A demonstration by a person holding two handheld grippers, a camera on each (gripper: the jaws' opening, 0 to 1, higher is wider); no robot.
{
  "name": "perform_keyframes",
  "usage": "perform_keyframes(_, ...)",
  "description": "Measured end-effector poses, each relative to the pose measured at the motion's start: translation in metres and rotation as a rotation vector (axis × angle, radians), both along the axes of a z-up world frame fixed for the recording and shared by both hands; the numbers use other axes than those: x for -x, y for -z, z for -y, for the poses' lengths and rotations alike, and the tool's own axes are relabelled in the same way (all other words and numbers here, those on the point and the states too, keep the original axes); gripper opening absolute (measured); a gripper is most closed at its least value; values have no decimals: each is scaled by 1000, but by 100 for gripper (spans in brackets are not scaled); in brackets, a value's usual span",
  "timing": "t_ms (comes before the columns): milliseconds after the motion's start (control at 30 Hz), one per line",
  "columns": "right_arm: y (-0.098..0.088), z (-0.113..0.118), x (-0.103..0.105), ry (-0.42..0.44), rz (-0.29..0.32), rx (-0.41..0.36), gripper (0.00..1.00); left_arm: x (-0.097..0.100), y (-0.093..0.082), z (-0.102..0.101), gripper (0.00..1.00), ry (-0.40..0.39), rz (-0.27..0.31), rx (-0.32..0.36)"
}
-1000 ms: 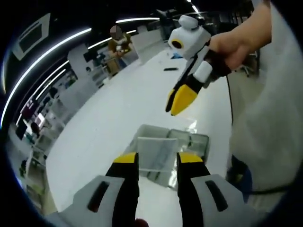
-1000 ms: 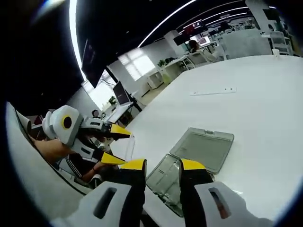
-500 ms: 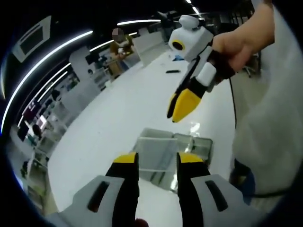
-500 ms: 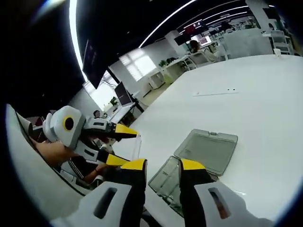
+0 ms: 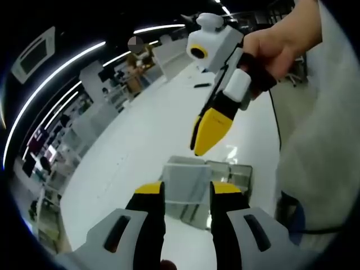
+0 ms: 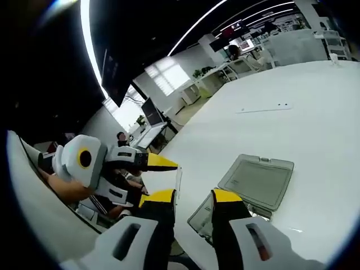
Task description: Insert the divider into the dual guide fixture by aligning both edges with the guide slots and pushing it downward to the bottom, including one-sided entry, uneven engagement, binding, and posture correction.
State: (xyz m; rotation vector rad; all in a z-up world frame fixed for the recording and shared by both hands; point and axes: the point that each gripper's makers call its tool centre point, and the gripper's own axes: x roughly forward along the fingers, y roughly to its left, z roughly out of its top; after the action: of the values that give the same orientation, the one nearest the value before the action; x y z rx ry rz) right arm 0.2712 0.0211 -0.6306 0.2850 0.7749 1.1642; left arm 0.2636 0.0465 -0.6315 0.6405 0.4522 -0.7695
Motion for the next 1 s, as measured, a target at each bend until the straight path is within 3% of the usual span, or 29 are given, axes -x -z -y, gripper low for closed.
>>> perform_keyframes(1000, 3, -6, 15, -65, -55, 20, 7, 6, -7, 19, 27, 79, 68, -54)
